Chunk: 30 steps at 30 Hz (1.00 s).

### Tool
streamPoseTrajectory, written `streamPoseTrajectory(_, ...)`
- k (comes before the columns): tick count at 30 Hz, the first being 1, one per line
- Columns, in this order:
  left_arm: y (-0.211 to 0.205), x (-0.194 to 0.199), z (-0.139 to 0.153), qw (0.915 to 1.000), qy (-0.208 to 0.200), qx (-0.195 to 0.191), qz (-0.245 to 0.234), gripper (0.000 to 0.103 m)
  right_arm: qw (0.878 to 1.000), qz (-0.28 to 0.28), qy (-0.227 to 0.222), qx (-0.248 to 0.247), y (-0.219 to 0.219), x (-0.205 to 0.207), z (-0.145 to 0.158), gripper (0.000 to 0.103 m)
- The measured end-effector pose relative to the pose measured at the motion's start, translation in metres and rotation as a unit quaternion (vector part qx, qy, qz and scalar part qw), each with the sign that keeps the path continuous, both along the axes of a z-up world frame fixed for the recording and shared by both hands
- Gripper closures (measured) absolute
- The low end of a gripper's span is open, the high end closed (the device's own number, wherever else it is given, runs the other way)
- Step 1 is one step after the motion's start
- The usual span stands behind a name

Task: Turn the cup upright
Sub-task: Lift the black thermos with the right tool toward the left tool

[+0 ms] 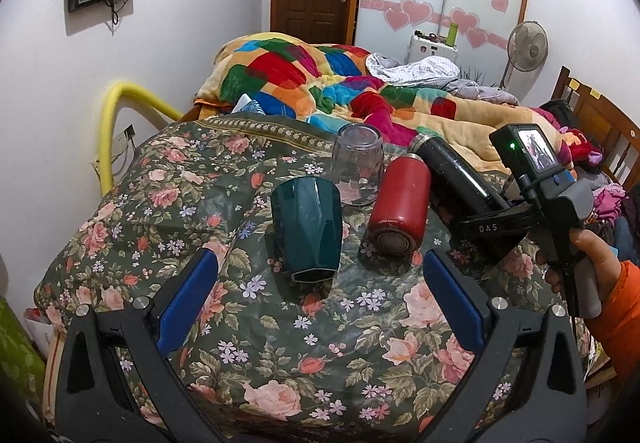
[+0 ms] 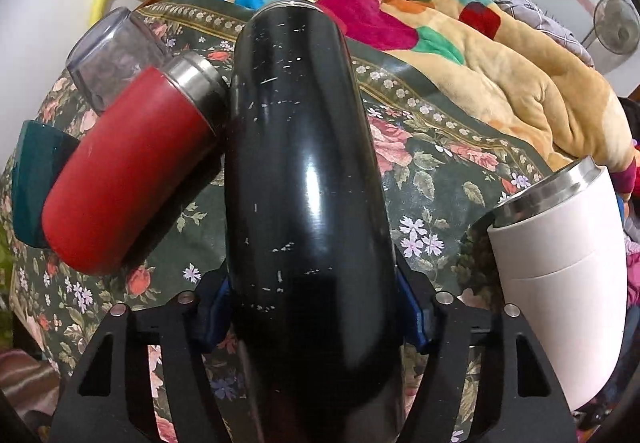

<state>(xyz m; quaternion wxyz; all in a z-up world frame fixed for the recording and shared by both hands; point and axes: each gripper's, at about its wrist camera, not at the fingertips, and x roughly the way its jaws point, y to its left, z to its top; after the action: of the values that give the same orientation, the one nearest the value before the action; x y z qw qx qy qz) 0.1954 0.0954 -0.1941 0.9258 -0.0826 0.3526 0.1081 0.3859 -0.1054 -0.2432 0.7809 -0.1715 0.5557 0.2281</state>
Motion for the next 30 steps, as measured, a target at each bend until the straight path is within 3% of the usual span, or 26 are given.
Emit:
streamPoseTrajectory(7,-0.003,-0.012,0.014,0.9999,-0.011,0.007,0.002,0.000,1.000,-0.011,-0.010,0.014,-0.008,-0.008,0.011,0.040)
streamPoseTrajectory(12,-0.010,-0.022,0.029,0.9996,-0.025,0.010,0.000,0.000,0.999,-0.010,-0.028,0.033,-0.016,-0.026,0.036,0.042)
streamPoseTrajectory(30,-0.036,-0.069,0.068,0.9975,-0.066,0.021,-0.011,0.000,0.995,0.009,-0.075,0.069,-0.040,-0.102,0.082,0.042)
